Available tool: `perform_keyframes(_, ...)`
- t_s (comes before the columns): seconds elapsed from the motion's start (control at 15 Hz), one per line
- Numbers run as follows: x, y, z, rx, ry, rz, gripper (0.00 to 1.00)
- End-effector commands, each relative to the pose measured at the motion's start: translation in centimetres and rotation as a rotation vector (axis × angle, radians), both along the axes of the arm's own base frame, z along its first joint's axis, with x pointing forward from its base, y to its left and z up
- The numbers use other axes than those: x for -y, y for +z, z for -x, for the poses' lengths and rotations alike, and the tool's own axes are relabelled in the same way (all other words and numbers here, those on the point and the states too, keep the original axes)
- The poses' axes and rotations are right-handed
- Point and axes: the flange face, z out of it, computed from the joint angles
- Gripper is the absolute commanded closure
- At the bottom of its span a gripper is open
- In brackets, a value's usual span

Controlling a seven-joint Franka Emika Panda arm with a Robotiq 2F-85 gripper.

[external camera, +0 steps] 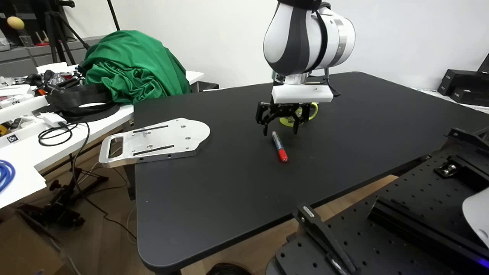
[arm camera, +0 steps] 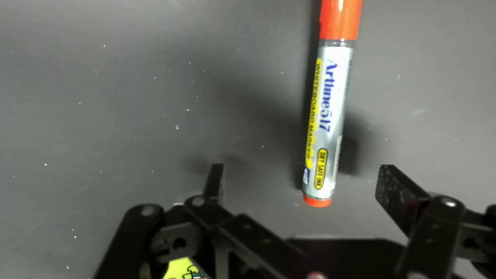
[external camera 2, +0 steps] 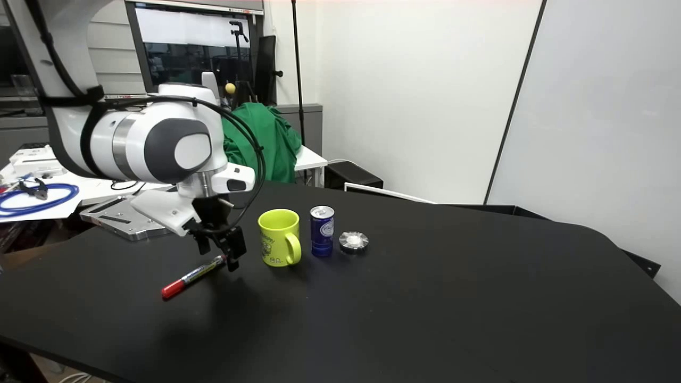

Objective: Pick up the marker, put it in the mug, remove it from the mug, put it on the table, and then put it back in the mug

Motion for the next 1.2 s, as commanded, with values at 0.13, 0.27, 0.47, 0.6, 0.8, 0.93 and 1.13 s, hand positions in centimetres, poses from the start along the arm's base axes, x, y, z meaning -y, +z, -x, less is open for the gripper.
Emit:
perform_keyframes(0.13,-0.6,-1.5,-0.4,0.038,-0.089,0.007,0.25)
perform_keyframes(0.27,-0.1,-1.5,-0.4,0.058,-0.113,0.016,0.4)
perform_keyframes(0.47,0.1,-1.5,-0.5,0.069,-0.139,0.02,0.61)
perform_keyframes(0.6,0.1,-1.4,-0.5,0.071,-0.156,0.019,0.74)
perform_keyframes(0.8,0.2,-1.3,-0.6,0.071,-0.183,0.018,0.94)
perform_keyframes(0.93,1.1,-1.5,-0.9,0.064,-0.198,0.035,0.94)
perform_keyframes(1.13,3.1,-1.7,-0.2,0.05,-0.214,0.049,0.94)
